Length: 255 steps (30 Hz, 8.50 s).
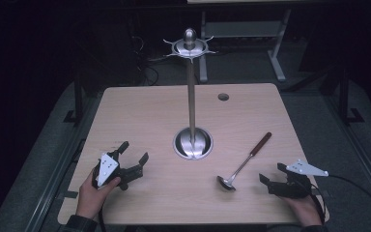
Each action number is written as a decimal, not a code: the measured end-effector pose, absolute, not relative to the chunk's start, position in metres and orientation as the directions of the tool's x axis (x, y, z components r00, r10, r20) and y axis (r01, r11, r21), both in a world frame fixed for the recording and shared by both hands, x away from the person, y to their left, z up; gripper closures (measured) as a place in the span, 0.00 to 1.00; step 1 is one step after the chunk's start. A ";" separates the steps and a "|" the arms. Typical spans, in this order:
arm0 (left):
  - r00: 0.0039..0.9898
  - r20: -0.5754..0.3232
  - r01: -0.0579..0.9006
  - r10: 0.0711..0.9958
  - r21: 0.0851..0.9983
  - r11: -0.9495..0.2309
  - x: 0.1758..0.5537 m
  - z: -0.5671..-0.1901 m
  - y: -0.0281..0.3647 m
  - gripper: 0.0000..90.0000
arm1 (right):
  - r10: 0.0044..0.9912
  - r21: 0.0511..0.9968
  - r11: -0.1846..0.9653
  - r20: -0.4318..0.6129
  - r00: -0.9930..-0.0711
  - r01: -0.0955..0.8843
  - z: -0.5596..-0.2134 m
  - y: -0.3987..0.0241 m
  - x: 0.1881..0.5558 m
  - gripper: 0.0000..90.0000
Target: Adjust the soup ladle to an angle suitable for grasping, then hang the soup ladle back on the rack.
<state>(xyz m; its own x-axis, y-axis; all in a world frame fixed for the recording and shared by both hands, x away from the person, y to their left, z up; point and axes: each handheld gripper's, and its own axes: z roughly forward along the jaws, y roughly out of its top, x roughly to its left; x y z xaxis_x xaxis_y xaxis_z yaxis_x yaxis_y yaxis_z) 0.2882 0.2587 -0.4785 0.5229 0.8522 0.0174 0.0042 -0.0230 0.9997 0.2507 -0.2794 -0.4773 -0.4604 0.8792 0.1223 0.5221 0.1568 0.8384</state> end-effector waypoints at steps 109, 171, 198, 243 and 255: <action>0.509 0.024 0.002 0.860 1.000 -0.028 0.287 -0.478 0.258 0.15 | 0.843 0.800 0.212 0.142 -0.519 0.562 -0.480 -0.223 0.380 1.00; 0.511 0.027 0.001 0.859 0.999 -0.032 0.287 -0.478 0.259 0.15 | 0.653 0.484 0.573 0.218 -0.725 0.662 -0.446 -0.141 0.342 1.00; 0.511 0.029 -0.001 0.859 0.999 -0.033 0.287 -0.478 0.258 0.15 | 0.687 0.453 0.545 0.241 -0.685 0.706 -0.443 -0.163 0.338 1.00; 0.512 0.032 -0.001 0.858 0.999 -0.037 0.287 -0.478 0.258 0.15 | 0.798 0.494 0.408 0.216 -0.563 0.768 -0.428 -0.227 0.361 0.89; 0.514 0.026 -0.002 0.857 1.000 -0.029 0.287 -0.478 0.258 0.15 | 0.830 0.485 0.373 0.206 -0.518 0.791 -0.422 -0.219 0.391 0.75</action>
